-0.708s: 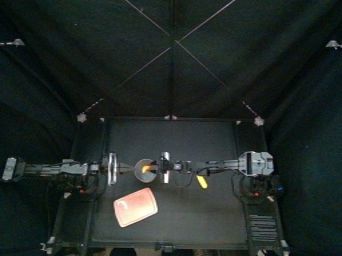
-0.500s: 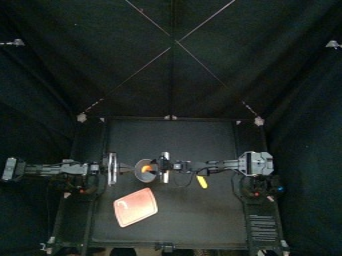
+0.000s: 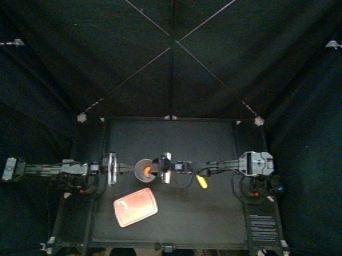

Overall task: Pick the tangerine then place it in the grey bowl
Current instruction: Drop tangerine in the grey bowl and return to neutral

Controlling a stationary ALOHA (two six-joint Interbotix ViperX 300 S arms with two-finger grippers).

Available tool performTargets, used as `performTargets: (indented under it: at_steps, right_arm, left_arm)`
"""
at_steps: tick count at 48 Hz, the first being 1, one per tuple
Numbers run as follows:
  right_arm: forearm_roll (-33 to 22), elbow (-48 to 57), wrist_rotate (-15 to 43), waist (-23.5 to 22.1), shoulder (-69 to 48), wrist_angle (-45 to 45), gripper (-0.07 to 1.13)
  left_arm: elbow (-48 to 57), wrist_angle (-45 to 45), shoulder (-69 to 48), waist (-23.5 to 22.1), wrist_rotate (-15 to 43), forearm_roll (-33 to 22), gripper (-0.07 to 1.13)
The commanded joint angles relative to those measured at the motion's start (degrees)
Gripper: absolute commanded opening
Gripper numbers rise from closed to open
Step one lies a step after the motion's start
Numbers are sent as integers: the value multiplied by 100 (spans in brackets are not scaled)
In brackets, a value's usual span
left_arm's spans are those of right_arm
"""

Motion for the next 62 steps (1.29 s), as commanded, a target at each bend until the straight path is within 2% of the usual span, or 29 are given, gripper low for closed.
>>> performTargets:
  at_steps: [1,11,28,40,62]
  right_arm:
    - [158,343,9,53,-589,-211,86]
    - [606,1187,-9,211,-1318,-782,86]
    - [1081,2188,-9,325,-2268,-1213,86]
    - [1107,2575,-9,343,-2619,-1283,86]
    - [1099,2602,-9,308,-2584,-1283,86]
  left_arm:
    - [-62,-62,26,9,9,18,10]
    - [-53,-62,26,0,18,44,10]
    - [44,-62,26,9,18,44,10]
    - [53,-62,26,9,9,35,10]
    - [149,-79,26,0,-9,-18,9]
